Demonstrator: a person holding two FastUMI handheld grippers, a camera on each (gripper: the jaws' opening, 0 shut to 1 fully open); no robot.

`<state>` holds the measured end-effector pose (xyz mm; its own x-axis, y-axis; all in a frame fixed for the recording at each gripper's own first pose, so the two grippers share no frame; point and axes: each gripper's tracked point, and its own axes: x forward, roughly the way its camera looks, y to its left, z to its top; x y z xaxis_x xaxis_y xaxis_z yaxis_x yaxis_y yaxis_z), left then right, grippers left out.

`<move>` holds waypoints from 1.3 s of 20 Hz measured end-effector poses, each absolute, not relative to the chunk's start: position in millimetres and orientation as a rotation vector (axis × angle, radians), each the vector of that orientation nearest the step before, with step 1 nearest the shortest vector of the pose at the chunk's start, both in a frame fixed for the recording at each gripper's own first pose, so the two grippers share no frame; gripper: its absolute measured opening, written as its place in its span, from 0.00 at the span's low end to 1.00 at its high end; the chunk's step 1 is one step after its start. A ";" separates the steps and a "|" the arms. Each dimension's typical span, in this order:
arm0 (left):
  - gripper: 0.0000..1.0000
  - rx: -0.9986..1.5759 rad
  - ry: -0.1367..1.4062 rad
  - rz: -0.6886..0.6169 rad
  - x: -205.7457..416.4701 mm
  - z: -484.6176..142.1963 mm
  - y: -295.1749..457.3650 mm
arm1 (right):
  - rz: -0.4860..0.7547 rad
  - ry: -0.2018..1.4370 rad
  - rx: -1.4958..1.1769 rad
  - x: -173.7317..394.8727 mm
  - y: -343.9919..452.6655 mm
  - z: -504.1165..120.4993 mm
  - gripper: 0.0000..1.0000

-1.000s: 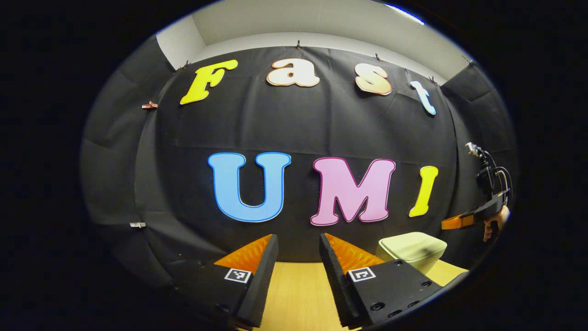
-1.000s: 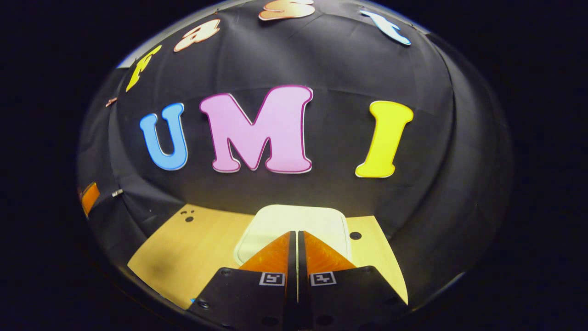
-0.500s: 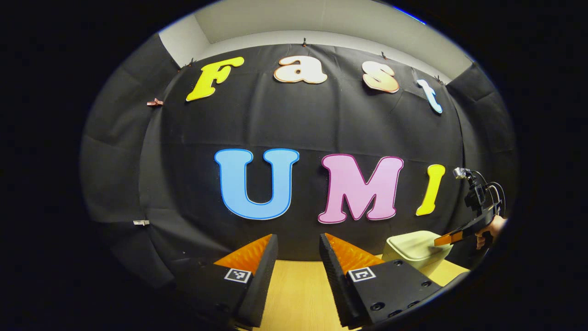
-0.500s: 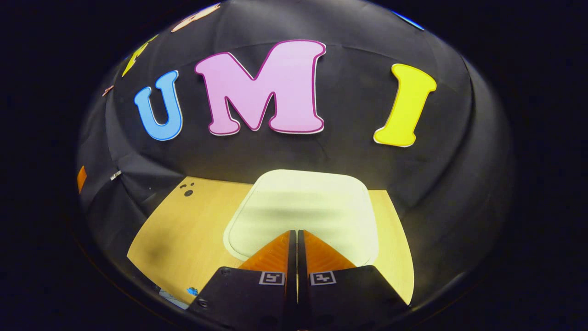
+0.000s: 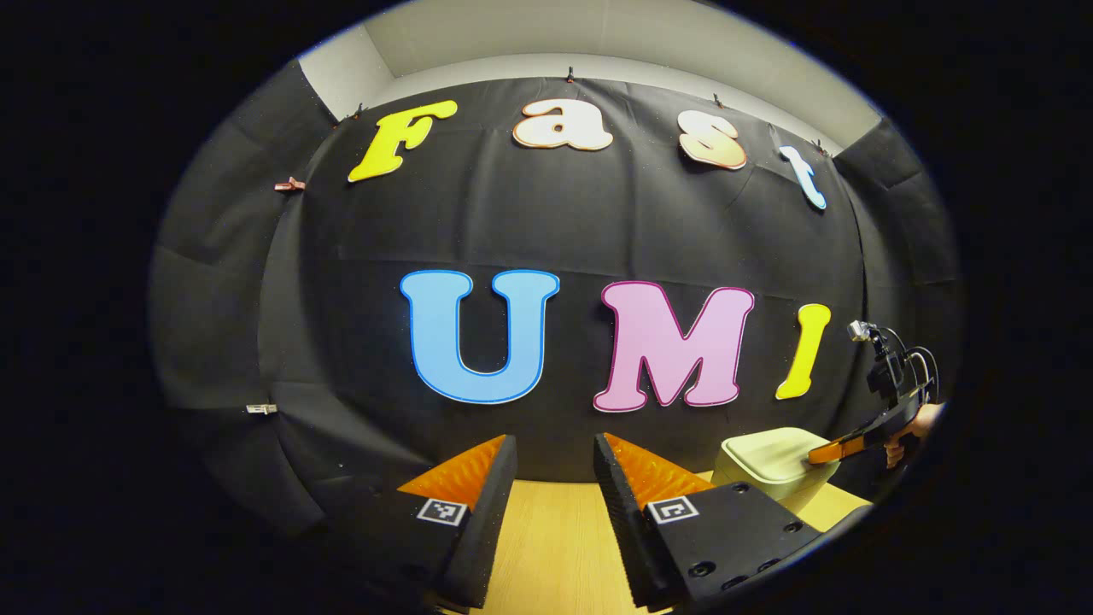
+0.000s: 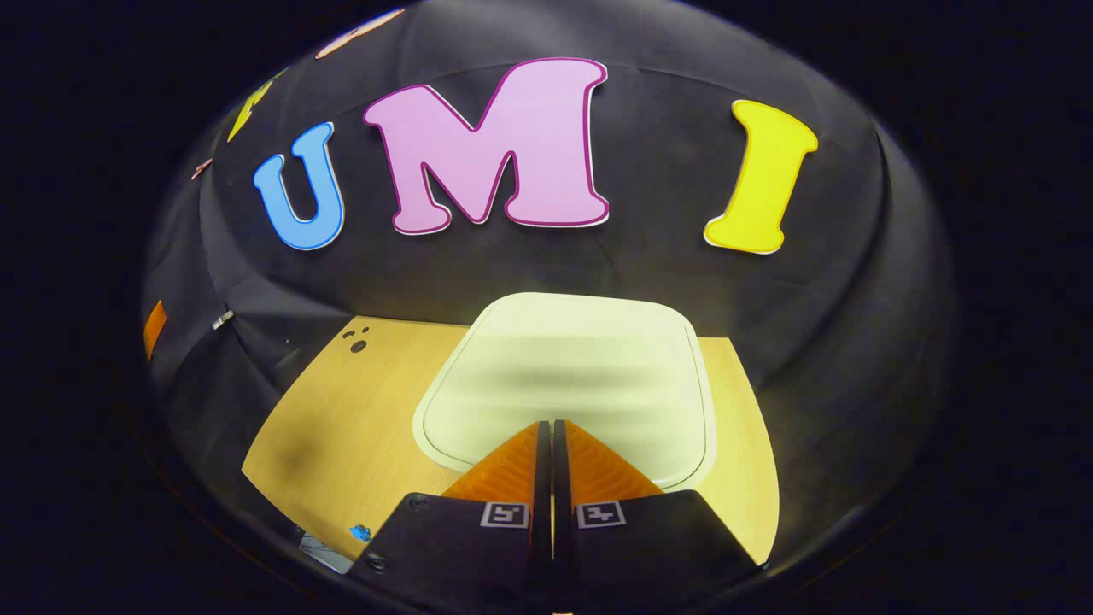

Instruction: Press the lid of the desktop garbage bin to open it, pick up the crumpled paper on the desktop and throw it into the bin, then pick up the pop can on the desktop and drop it into the bin, and finally close the garbage bin lid.

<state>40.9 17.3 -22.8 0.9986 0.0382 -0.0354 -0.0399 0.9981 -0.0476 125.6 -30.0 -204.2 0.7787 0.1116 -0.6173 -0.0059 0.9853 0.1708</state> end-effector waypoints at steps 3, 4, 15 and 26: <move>0.63 -0.048 0.034 0.036 39.0 -21.7 14.5 | 0.065 0.634 0.175 127.5 -30.7 -197.3 0.06; 0.63 -0.049 0.034 0.035 37.6 -22.6 14.7 | 0.061 0.635 0.187 127.7 -30.8 -194.2 0.06; 0.62 -0.050 0.041 0.034 22.1 -22.1 10.8 | 0.012 0.420 0.141 107.5 -35.8 -130.8 0.06; 0.62 -0.048 0.090 -0.003 4.1 -39.7 4.3 | 0.017 0.351 0.127 75.0 -22.2 -109.9 0.54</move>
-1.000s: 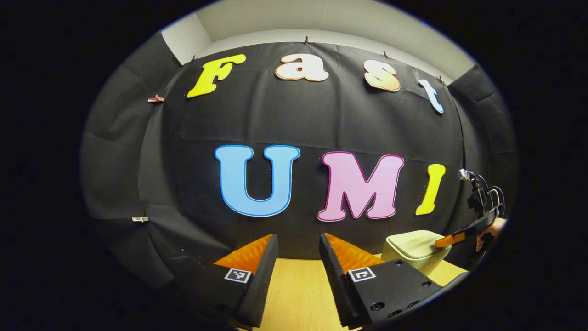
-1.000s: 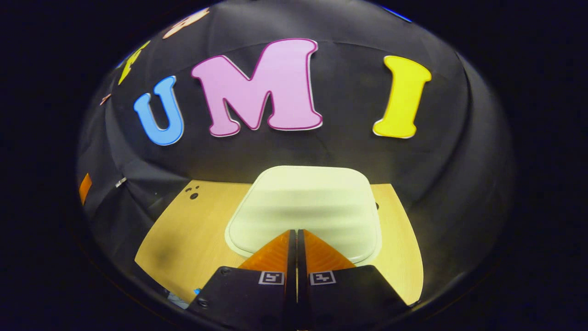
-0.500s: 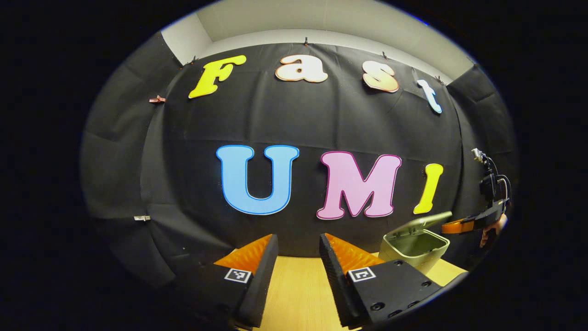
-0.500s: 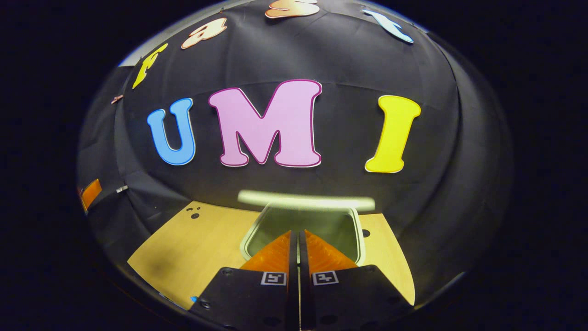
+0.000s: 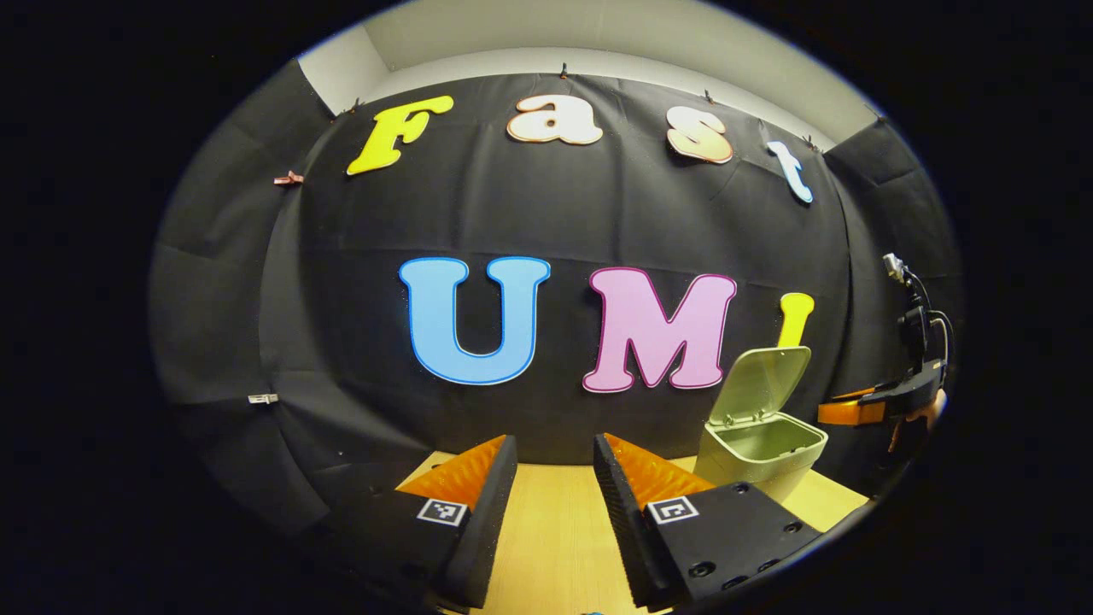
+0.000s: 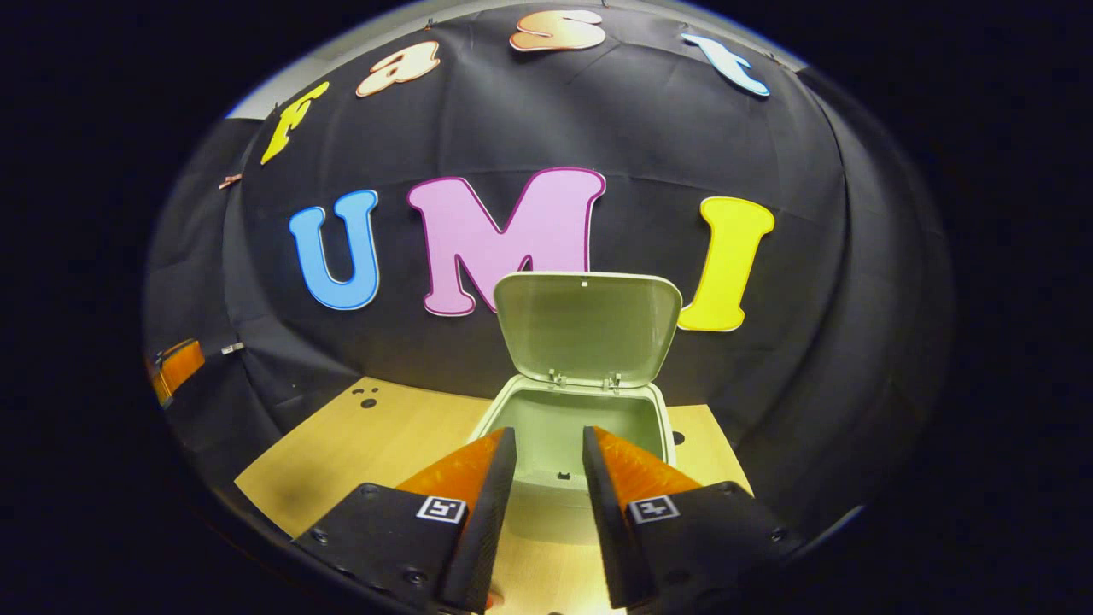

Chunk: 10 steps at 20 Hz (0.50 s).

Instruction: Press the lid of the desktop garbage bin to open it, pick up the crumpled paper on the desktop and throw it into the bin, then pick up the pop can on the desktop and drop it into the bin, and finally close the garbage bin lid.

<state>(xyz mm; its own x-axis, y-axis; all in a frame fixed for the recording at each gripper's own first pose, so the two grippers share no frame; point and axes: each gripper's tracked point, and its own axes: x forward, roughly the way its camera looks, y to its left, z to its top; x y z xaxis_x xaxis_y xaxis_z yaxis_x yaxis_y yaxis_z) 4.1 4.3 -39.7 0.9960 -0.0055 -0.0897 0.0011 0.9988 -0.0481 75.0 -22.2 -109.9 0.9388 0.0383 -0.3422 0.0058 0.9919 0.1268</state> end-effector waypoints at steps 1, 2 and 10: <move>0.62 -0.048 0.099 -0.013 2.7 -42.3 3.0 | 0.021 0.339 0.126 70.0 -20.0 -108.0 0.56; 0.62 -0.046 0.110 -0.021 1.5 -47.5 1.7 | 0.022 0.331 0.126 62.9 -19.0 -106.5 0.61; 0.63 -0.099 0.339 -0.104 -18.7 -133.3 -34.8 | 0.020 0.328 0.085 29.3 -16.7 -109.8 0.87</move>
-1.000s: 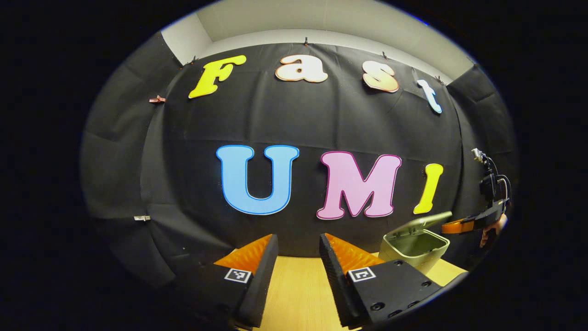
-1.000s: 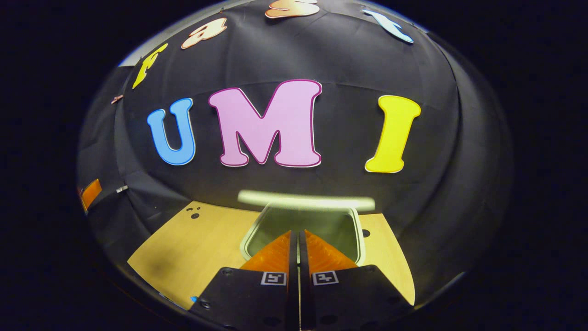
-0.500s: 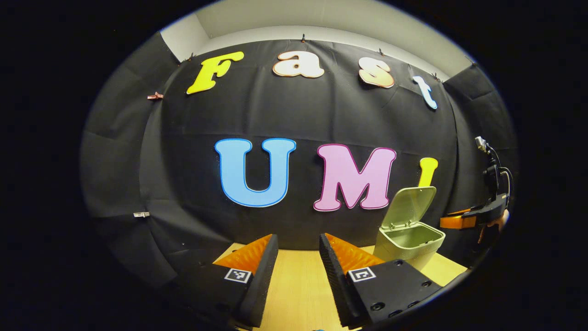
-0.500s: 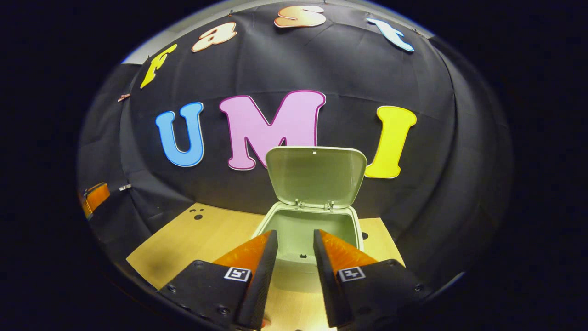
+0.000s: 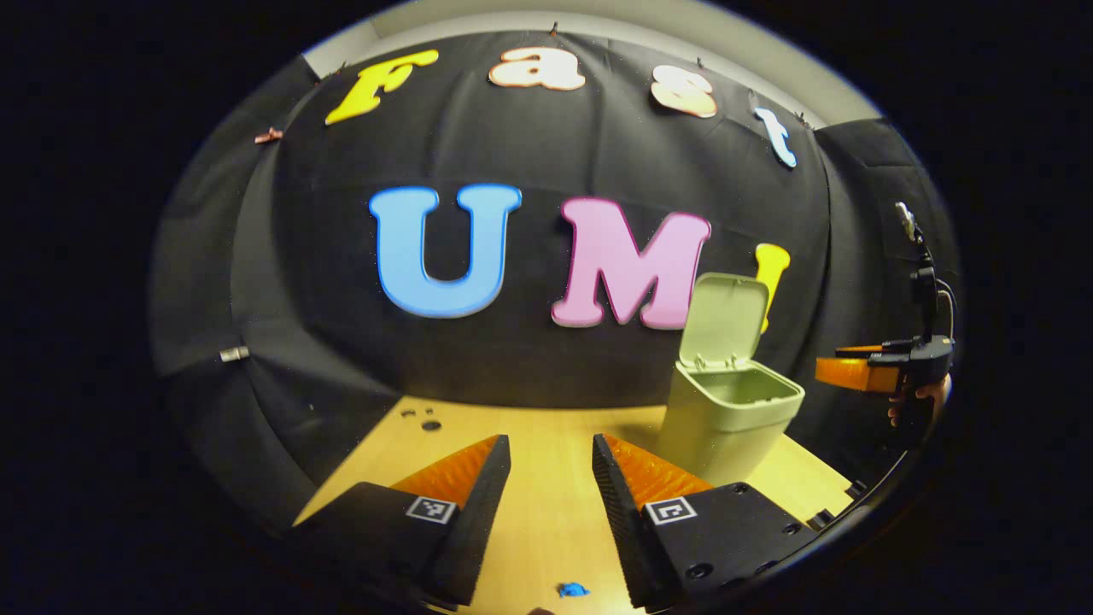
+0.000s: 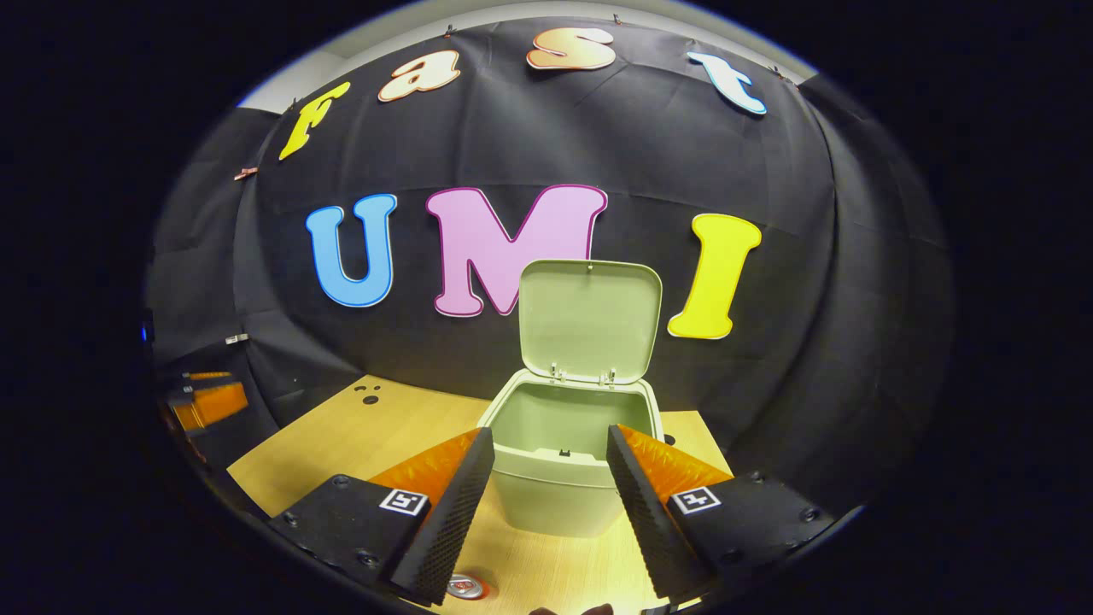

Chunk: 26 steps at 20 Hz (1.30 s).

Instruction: Press the lid of the desktop garbage bin to open it, pick up the crumpled paper on the desktop and throw it into the bin, then pick up the pop can on the desktop and drop it into the bin, and finally close the garbage bin lid.

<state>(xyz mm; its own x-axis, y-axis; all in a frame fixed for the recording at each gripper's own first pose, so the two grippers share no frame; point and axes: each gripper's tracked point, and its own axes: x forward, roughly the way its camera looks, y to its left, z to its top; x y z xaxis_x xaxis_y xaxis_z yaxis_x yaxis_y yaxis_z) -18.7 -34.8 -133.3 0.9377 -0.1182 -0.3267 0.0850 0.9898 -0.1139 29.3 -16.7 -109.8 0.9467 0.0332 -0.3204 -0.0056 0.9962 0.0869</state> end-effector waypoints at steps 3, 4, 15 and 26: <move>0.71 -0.118 0.472 -0.129 -34.9 -185.9 -54.0 | 0.047 0.325 0.098 23.0 -16.3 -107.8 0.88; 0.71 -0.110 0.509 -0.129 -38.7 -203.6 -56.5 | 0.053 0.326 0.101 21.7 -17.9 -108.3 0.88; 0.92 -0.095 0.941 -0.087 -102.8 -373.6 -81.0 | 0.082 0.349 0.037 24.0 -61.4 -125.6 0.88; 0.82 -0.036 1.082 -0.019 -103.6 -448.5 -70.8 | 0.105 0.411 0.049 9.3 -77.8 -144.1 0.87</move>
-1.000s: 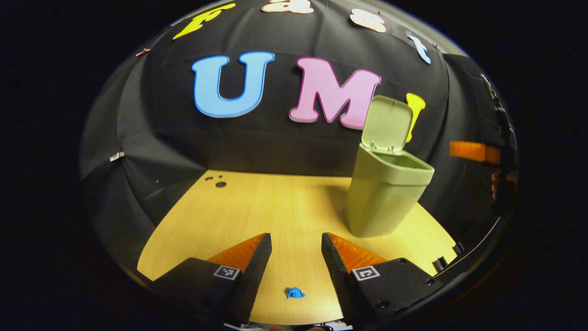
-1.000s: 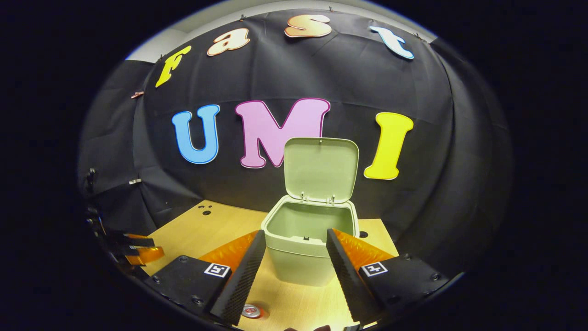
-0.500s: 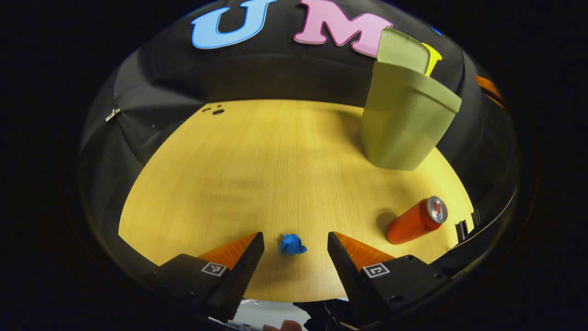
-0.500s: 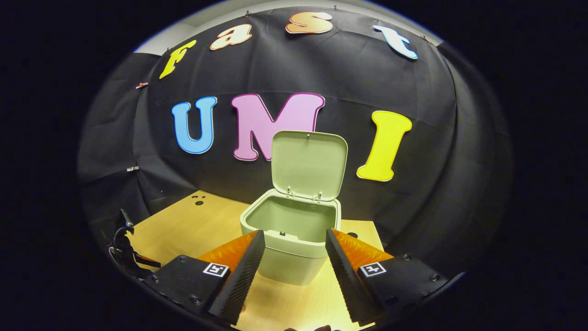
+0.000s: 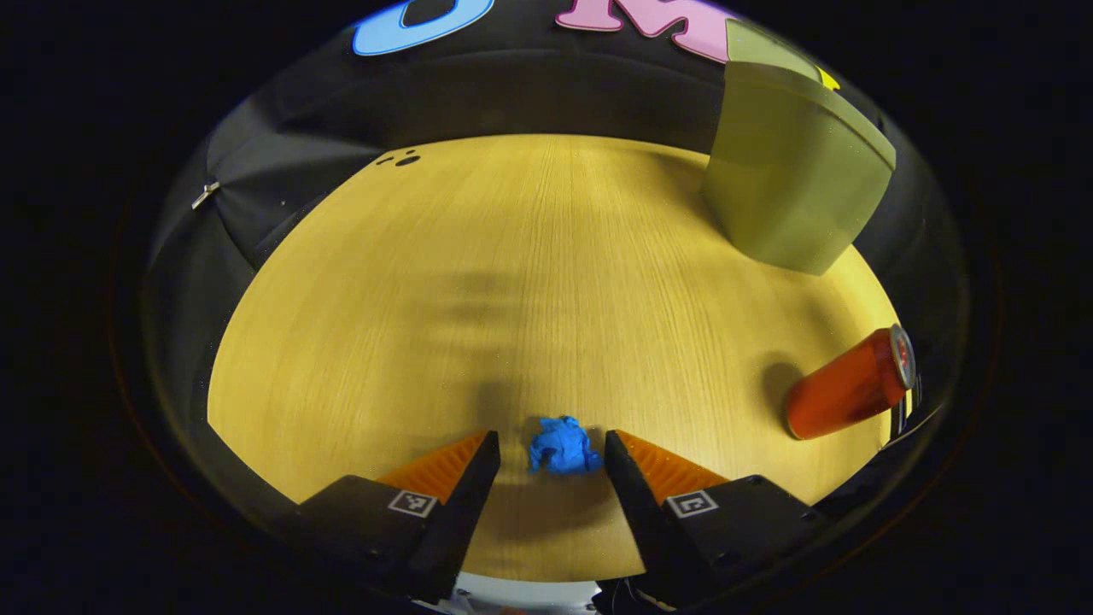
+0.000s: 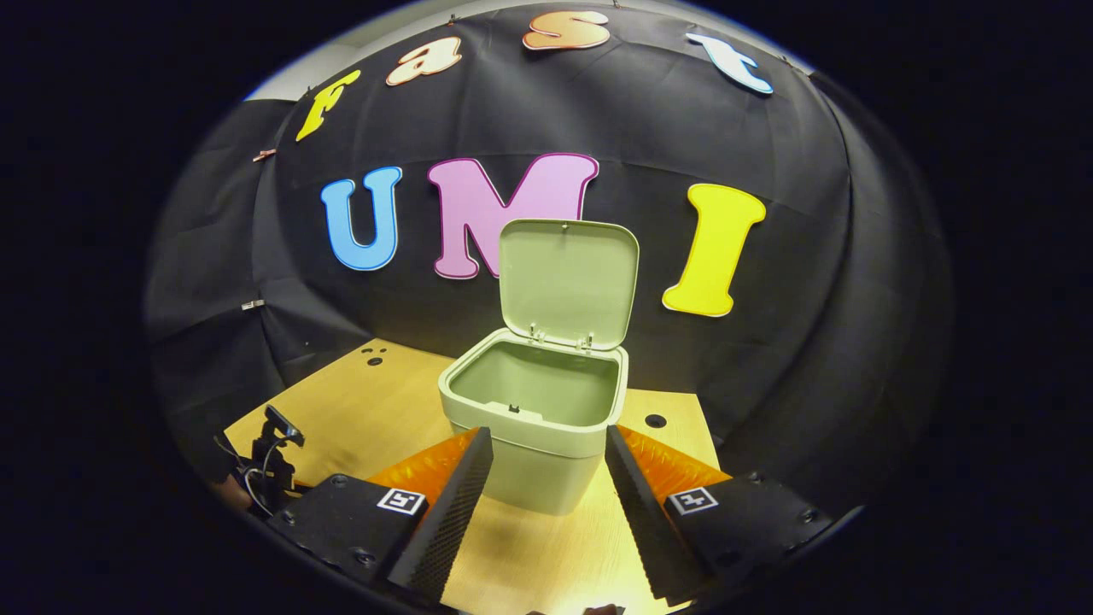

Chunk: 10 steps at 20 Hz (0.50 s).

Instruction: Press the lid of the desktop garbage bin to open it, pick up the crumpled paper on the desktop and throw it into the bin, then pick up the pop can on the desktop and drop it into the bin, and finally close the garbage bin lid.

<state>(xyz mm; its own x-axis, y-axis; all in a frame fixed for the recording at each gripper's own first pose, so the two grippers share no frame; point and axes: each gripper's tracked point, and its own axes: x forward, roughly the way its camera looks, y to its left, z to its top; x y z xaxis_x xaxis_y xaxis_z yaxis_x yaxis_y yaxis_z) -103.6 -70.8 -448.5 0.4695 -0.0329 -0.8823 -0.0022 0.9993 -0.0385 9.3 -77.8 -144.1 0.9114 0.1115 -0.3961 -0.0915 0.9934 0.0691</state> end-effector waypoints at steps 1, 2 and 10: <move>0.78 -0.023 1.068 -0.027 -98.8 -449.3 -70.6 | 0.103 0.412 0.049 8.7 -79.4 -145.1 0.87; 0.70 -0.013 1.064 -0.031 -97.5 -449.7 -70.0 | 0.102 0.417 0.050 8.4 -79.3 -146.8 0.87; 0.33 -0.040 1.031 -0.065 -85.7 -421.5 -76.3 | 0.112 0.420 0.055 11.4 -75.6 -151.3 0.88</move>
